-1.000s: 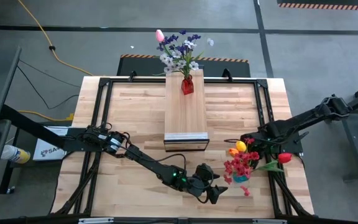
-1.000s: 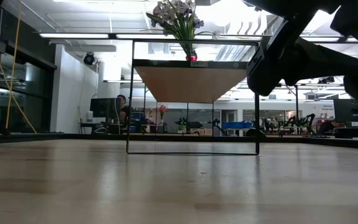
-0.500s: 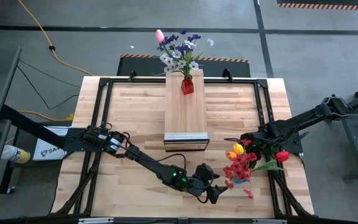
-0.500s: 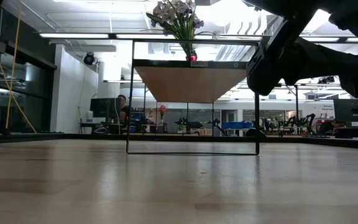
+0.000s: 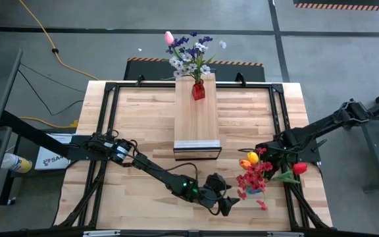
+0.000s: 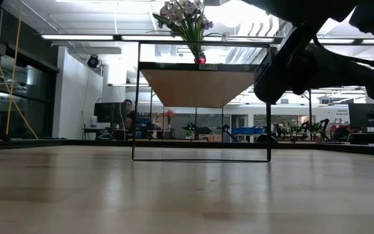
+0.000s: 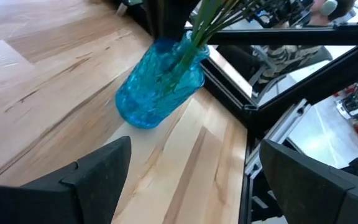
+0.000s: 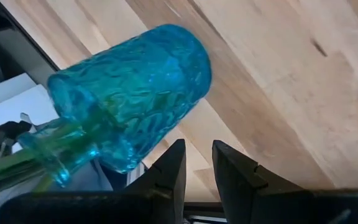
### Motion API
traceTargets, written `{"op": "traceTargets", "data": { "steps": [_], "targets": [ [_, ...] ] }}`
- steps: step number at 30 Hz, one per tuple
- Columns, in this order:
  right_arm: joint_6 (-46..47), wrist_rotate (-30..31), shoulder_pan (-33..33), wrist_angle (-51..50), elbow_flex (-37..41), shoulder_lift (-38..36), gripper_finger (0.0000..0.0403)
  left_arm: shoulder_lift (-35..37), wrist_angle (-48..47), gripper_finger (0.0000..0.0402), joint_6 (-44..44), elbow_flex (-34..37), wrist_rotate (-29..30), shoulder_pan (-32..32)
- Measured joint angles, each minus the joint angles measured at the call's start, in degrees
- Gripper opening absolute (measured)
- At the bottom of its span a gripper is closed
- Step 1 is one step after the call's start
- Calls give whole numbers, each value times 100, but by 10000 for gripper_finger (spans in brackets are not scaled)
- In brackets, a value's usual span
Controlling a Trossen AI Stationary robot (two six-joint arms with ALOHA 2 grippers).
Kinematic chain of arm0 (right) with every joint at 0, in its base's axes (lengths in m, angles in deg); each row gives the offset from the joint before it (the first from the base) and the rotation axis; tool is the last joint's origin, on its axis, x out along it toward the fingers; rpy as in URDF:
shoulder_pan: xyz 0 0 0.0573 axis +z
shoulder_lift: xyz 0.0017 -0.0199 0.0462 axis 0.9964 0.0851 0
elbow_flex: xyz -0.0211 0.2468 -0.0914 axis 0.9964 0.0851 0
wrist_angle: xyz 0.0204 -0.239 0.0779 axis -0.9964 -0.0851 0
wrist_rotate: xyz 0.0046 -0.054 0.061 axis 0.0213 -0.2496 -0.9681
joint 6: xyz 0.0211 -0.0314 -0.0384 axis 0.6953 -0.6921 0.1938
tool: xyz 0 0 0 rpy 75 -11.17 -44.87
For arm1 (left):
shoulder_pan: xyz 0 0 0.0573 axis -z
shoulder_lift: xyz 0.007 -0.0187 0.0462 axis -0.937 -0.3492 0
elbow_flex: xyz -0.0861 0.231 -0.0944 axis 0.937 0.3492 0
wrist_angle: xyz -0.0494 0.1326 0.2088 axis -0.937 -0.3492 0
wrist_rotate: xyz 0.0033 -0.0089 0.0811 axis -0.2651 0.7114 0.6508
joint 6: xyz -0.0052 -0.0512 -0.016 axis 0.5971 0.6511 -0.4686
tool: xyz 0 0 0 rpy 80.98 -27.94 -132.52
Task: Pick and place flowers into a vace then onto a shelf
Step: Put the blue vase with flowers on the shelf
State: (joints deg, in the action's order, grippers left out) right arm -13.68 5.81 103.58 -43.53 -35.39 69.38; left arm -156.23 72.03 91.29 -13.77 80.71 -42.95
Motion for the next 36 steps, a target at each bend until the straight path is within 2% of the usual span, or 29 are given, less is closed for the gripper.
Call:
{"op": "traceTargets", "data": {
  "steps": [22, 36],
  "targets": [
    [1332, 774, 580, 1237, 2, 2, 71, 0, -412, 385, 17, 2, -21, 2],
    [1852, 1137, 1258, 1170, 2, 2, 71, 0, -523, 385, 162, 2, -146, 2]
  ]
}}
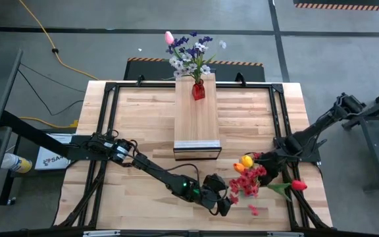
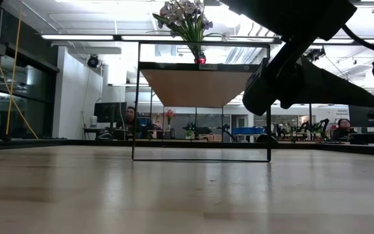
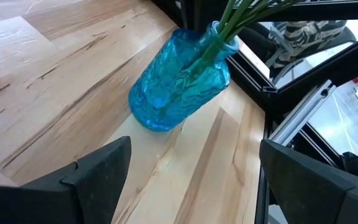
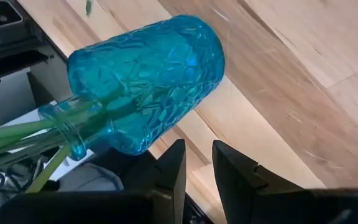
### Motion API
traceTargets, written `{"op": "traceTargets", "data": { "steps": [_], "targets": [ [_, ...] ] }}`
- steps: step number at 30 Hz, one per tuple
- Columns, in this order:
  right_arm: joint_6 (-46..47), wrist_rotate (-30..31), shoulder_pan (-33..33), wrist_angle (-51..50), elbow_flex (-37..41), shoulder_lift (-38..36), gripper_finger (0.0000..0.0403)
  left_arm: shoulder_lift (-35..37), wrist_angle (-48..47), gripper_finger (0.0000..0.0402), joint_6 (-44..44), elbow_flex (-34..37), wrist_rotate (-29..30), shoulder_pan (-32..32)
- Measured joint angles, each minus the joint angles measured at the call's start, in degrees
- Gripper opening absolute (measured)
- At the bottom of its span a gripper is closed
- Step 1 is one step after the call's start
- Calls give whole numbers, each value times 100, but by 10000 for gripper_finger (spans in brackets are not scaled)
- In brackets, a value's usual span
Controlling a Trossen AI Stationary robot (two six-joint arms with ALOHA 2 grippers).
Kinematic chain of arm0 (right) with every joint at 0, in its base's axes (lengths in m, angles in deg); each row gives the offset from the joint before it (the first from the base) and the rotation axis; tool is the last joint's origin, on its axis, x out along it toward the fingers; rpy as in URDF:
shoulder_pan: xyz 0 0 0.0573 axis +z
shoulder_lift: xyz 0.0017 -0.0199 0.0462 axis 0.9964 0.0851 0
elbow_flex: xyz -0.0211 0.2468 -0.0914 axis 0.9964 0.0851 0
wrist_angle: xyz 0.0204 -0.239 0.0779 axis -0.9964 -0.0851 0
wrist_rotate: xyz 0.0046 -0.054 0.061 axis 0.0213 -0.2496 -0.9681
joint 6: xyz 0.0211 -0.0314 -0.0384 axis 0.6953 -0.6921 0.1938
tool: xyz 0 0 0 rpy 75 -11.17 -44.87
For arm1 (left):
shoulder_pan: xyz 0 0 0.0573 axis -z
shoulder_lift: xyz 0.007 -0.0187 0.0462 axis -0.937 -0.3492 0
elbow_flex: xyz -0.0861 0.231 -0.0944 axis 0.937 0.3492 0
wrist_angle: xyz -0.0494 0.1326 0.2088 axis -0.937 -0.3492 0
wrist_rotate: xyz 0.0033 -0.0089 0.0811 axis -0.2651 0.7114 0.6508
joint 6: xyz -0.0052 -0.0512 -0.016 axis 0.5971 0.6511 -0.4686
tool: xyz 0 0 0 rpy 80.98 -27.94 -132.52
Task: Pick and place flowers into a vace then onto a shelf
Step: Put the blue vase with flowers on the shelf
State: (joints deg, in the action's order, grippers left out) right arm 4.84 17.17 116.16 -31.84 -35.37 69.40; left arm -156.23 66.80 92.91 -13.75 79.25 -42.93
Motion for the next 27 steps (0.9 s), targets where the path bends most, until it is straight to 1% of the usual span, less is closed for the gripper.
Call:
{"op": "traceTargets", "data": {
  "steps": [9, 14, 20, 27],
  "targets": [
    [235, 516, 159, 174, 0, 0, 71, 0, 4, 385, 4, 0, 0, 0],
    [237, 601, 171, 445, 0, 83, 71, 0, 9, 385, 6, 0, 2, 0],
    [237, 602, 169, 1055, 0, 455, 71, 0, 19, 385, 100, 0, -9, 0],
    [189, 571, 153, 1917, 0, 1074, 71, 0, 0, 385, 154, 0, -404, 4]
  ]
}}
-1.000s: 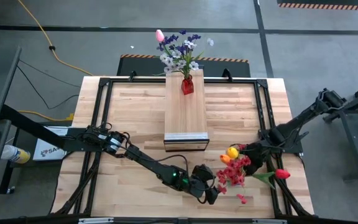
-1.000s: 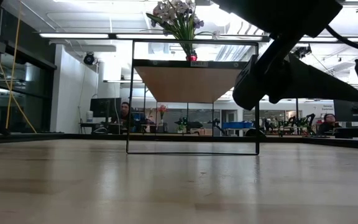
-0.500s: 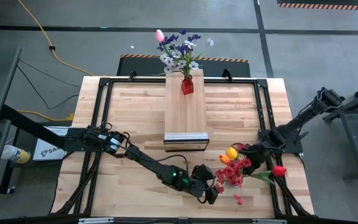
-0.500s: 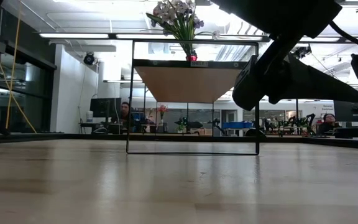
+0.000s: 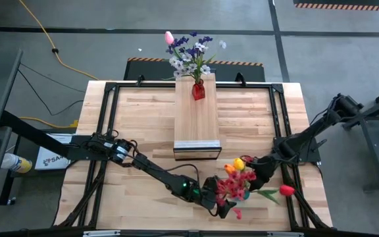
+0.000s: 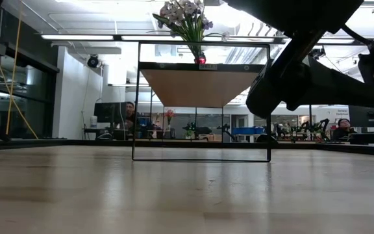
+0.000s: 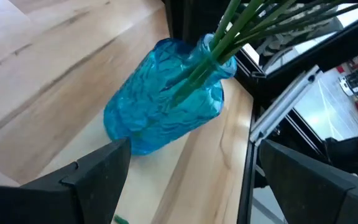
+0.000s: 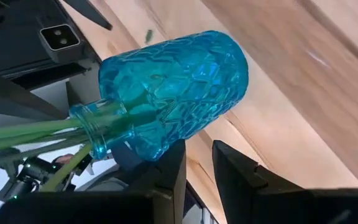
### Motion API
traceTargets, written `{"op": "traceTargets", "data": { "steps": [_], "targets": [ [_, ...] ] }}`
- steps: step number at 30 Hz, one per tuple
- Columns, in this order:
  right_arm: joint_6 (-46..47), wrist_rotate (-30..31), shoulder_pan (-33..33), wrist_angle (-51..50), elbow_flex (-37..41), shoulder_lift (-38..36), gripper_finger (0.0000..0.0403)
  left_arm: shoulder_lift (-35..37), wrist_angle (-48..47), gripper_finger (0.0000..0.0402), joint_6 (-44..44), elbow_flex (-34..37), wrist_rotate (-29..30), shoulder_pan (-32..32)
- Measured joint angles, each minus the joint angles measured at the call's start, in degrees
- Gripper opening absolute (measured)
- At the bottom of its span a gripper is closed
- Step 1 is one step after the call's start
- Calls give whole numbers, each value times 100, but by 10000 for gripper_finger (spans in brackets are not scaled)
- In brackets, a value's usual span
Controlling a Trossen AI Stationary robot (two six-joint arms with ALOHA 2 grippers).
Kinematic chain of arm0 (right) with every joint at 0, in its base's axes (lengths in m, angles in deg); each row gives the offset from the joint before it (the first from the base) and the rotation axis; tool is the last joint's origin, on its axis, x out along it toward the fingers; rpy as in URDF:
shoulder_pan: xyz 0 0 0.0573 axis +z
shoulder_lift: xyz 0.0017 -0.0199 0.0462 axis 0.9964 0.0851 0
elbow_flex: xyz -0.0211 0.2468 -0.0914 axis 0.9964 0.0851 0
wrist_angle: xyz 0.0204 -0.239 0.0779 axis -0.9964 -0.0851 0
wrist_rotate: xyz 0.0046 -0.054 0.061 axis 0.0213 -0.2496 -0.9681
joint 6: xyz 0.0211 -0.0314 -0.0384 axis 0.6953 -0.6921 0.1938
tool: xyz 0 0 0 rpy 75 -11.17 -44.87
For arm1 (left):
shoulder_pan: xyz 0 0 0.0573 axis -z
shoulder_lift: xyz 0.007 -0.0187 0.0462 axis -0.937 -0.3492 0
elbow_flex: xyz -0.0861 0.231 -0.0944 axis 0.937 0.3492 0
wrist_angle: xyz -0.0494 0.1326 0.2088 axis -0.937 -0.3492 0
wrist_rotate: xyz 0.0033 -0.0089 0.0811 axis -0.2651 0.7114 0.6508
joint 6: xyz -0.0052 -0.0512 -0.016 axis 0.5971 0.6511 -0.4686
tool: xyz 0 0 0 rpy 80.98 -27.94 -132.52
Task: Pick and place flowers into a vace then onto a shelf
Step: Put the blue vase with flowers on the shelf
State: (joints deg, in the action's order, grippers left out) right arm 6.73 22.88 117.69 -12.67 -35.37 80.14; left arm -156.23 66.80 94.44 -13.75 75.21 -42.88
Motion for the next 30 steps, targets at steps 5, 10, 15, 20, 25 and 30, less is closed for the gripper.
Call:
{"op": "traceTargets", "data": {
  "steps": [5, 10, 15, 20, 25, 30],
  "targets": [
    [-278, -52, -124, 312, 0, 248, 71, 0, -8, 385, 2, 0, -35, 0],
    [-550, -27, -314, 372, 0, 268, 71, 0, -314, 385, 128, -4, -113, 3],
    [-780, -174, -358, 372, 0, 263, 71, 0, -735, 385, 488, -4, -629, 4],
    [-1146, -492, -245, 330, 0, 259, 71, 0, -980, 385, 278, -4, -887, 84],
    [-1239, -497, -183, 285, 0, 254, 71, 4, -1080, 385, 556, -4, -597, 240],
    [-1519, -447, -196, 36, 0, 93, 71, 11, -1164, 385, 980, -4, -525, 413]
  ]
}}
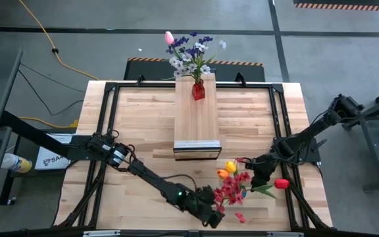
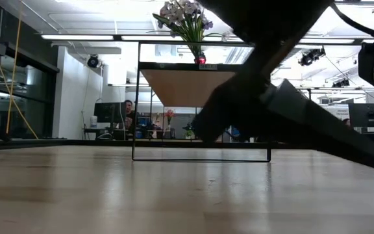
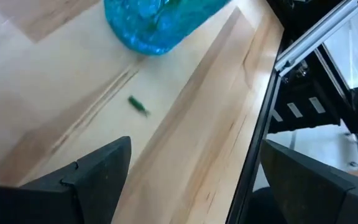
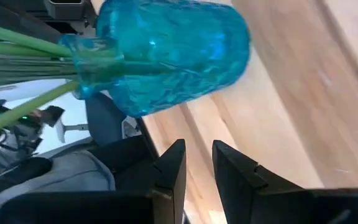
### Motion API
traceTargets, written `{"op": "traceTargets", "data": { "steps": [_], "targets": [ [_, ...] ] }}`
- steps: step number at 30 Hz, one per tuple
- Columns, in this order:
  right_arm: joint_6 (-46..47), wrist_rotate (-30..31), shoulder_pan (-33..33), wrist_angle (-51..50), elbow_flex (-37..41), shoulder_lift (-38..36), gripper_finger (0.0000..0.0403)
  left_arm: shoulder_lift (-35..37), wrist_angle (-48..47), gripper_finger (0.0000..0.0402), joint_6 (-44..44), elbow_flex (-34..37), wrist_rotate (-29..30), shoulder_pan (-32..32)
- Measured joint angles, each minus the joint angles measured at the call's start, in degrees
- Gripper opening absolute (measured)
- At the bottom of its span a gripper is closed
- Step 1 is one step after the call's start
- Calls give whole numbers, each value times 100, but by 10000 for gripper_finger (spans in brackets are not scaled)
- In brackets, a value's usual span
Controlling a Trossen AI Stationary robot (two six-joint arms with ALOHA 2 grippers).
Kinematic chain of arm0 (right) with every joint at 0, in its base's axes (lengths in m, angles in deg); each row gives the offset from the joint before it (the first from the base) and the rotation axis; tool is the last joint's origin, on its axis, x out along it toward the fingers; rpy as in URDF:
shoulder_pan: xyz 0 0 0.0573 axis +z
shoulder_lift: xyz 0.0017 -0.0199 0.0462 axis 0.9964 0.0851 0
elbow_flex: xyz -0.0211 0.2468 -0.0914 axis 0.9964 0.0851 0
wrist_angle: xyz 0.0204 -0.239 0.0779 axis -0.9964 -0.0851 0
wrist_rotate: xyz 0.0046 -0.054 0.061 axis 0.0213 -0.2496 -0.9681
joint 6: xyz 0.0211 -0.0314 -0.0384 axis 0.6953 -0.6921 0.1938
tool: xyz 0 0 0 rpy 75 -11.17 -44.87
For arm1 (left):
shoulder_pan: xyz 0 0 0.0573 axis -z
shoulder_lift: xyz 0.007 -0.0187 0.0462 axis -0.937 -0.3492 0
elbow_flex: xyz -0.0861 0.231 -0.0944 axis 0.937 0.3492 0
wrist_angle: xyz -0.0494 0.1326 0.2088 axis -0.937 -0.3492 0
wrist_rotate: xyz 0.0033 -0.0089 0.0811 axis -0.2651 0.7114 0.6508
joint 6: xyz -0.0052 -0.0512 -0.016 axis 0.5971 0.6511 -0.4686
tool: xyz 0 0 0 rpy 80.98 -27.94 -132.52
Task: Pick and place flowers into a vace then onto a shelf
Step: Put the blue vase with flowers on the shelf
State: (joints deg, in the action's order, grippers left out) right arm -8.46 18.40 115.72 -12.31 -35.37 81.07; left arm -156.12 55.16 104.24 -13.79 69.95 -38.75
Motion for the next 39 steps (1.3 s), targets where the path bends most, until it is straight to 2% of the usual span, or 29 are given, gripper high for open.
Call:
{"op": "traceTargets", "data": {
  "steps": [8, 17, 23, 31, 39],
  "targets": [
    [-506, 221, -61, -1325, 0, -892, 71, 117, -470, 385, 644, -11, 469, 321],
    [-901, 726, 95, -2394, 0, -2352, 71, 531, -2300, 385, 1526, -4, 1108, 581],
    [-1362, 1346, 503, -2252, 0, -2893, 71, 579, -2615, 385, 1600, -2, 1118, 601],
    [-1822, 2396, 1099, -2007, 0, -2893, 71, 579, -2788, 385, 1719, 0, 1102, 599],
    [-1521, 2528, 1191, -1095, 743, -2890, 71, 579, -2829, 385, 1850, 0, 1099, 596]
  ]
}}
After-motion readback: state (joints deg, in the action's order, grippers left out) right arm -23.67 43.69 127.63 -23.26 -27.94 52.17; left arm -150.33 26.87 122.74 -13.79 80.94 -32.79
